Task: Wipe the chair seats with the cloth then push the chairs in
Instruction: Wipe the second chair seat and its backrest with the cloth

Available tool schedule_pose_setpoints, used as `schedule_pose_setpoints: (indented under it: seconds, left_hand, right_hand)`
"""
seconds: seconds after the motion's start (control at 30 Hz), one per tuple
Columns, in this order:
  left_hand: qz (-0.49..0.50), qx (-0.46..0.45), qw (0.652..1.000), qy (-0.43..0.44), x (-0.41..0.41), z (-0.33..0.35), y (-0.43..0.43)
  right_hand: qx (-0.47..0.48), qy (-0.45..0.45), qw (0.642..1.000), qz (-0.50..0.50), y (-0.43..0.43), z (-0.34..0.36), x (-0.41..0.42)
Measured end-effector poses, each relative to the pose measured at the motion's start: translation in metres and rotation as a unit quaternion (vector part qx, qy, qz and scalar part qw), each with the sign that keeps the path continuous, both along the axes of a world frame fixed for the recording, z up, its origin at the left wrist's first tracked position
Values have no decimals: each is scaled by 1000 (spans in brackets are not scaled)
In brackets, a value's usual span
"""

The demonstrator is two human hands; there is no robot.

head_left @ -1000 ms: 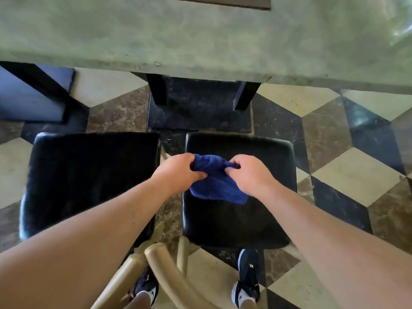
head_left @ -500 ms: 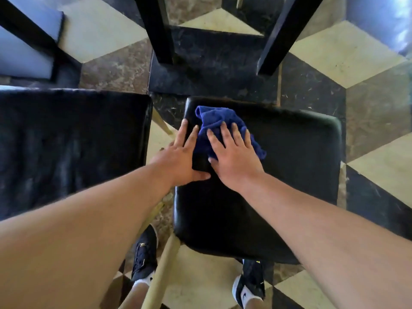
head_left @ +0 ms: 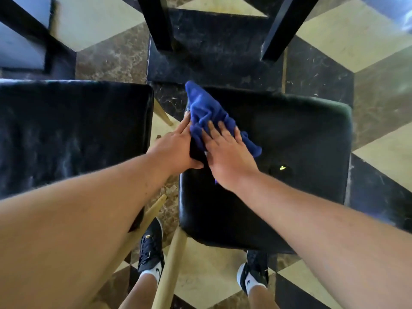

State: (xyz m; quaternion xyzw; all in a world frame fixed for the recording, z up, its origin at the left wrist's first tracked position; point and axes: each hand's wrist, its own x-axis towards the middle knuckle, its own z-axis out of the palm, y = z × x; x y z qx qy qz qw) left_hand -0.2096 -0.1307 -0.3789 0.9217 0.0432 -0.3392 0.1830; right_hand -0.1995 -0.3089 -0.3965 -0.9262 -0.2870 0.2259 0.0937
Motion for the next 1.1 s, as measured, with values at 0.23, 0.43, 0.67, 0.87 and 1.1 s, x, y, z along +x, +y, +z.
schedule_pose_setpoints:
  seconds: [0.23,0.43,0.67,0.87,1.1]
  left_hand:
    - [-33,96,994,30,6,4,-15]
    - [191,15,981,13,0,-16,-60]
    - [284,84,937,-184,-22,-49,-94]
    - [292,102,929,-201,-22,-59,-100]
    - [289,106,933,-188,-20,-56,-102]
  right_hand:
    - [-26,44,964,262,-91,14,-120]
    - [-33,37,919,390,-129,13,-72]
    - [-53,-46,968,241,-170,-9,74]
    - [-39,-113,992,28,-149,-20,117]
    - [20,55,940,335,-190,-2,-92]
